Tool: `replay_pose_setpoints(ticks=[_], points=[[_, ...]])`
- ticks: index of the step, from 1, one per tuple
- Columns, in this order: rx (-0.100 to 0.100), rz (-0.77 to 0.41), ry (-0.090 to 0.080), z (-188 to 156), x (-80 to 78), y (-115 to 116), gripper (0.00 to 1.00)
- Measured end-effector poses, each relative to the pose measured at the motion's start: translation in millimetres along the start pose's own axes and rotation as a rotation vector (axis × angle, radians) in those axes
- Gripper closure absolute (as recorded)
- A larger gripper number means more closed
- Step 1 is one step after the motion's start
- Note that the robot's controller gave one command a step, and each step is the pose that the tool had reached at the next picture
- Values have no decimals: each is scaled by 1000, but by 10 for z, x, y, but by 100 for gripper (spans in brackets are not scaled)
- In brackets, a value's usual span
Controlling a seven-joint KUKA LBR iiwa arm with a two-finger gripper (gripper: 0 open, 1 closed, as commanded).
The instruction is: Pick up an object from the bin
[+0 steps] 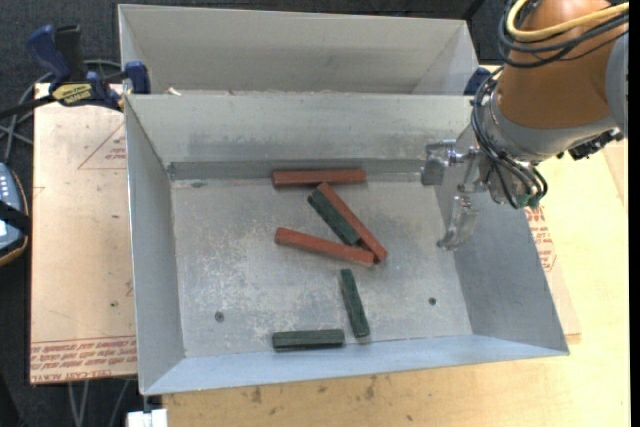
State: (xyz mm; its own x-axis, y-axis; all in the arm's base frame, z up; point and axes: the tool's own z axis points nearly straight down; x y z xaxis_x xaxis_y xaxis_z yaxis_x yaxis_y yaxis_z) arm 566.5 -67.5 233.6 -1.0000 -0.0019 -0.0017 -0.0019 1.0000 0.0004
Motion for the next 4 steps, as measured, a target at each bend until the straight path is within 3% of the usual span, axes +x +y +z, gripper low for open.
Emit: replay_pose_setpoints(ticks=[1,2,3,4], points=[[0,0,0,0,0,1,0],[1,2,-7,542,-100,212,0],[0,180,4,805,-133,552,0],[-1,228,0,1018,-228,624,0]])
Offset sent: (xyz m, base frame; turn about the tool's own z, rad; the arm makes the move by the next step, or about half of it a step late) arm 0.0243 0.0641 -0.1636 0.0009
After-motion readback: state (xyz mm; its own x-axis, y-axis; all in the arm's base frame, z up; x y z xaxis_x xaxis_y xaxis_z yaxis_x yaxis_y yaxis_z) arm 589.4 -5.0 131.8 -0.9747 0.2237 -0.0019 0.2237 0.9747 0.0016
